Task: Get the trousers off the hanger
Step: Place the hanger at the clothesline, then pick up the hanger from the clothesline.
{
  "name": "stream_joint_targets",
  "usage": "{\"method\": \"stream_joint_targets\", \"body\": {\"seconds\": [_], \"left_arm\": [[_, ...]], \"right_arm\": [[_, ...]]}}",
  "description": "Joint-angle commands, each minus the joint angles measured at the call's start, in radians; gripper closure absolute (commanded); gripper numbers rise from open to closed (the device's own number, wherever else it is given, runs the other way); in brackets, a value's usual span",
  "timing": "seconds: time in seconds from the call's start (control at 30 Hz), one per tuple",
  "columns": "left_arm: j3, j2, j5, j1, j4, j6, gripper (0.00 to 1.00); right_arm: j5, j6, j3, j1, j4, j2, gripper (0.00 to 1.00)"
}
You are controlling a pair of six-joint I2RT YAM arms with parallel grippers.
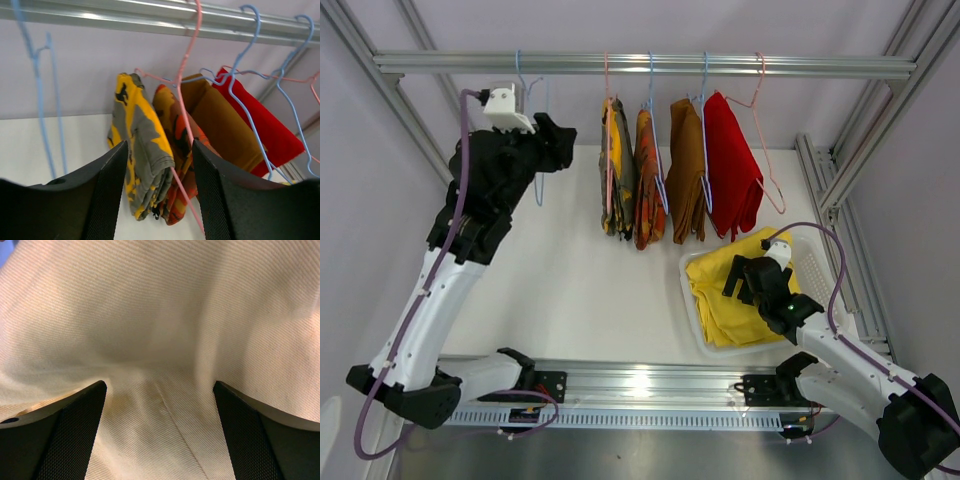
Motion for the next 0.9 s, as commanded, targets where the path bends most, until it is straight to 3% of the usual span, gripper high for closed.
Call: {"method": "stream_joint_targets", "body": {"seconds": [0.0,0.5,0.87], "left_arm": [[0.026,0.05,0.143,-0.012,0.065,-0.043,0.41],[0.029,0.225,0.388,-0.012,0.153,-0.138,0.36],[0.067,0.333,0.421,-0.012,0.107,-0.147,0.41]], "right_arm": [[0.008,-0.004,0.019,0.003,0.009,0.005,0.07],[0.015,-0.001,0.019,0.005,0.008,0.008,0.06],[0.018,-0.001,0.019,0.006,0.008,0.013,0.06]]}}
